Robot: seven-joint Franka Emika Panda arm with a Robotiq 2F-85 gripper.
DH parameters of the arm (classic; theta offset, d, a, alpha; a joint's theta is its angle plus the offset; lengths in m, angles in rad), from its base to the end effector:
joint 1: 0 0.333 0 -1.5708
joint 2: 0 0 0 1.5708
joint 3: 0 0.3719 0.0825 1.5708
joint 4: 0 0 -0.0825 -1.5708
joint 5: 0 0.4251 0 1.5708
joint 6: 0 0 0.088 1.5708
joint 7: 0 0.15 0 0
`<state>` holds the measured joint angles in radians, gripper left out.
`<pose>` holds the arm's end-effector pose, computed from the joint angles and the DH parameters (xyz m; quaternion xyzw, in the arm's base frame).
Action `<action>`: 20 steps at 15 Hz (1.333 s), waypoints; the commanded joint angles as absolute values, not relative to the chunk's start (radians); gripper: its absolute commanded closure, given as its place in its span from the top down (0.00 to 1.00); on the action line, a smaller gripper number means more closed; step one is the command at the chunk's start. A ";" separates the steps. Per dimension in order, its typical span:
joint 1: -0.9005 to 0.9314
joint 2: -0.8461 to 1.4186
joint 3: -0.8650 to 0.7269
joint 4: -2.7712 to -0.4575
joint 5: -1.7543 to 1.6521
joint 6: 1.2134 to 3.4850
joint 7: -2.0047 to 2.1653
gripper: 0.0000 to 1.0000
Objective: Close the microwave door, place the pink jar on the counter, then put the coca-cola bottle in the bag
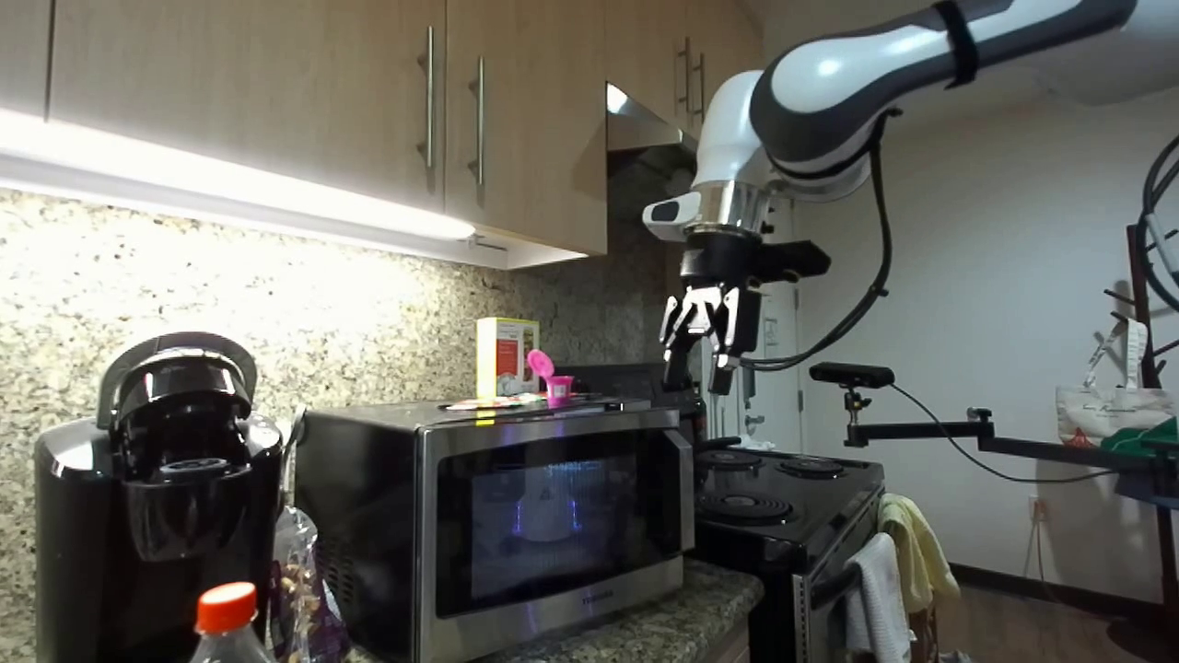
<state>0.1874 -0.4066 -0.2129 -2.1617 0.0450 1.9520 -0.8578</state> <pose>0.4792 -0.0197 0.5762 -0.9095 -0.3999 -0.1117 0.0180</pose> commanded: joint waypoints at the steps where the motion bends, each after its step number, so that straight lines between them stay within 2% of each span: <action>1: 0.160 -0.256 -0.229 -2.064 0.133 2.003 -0.995 1.00; 12: 0.014 -0.017 -0.177 -1.898 0.270 1.822 -0.961 1.00; 20: -0.051 0.013 -0.151 -1.920 0.271 1.947 -0.663 1.00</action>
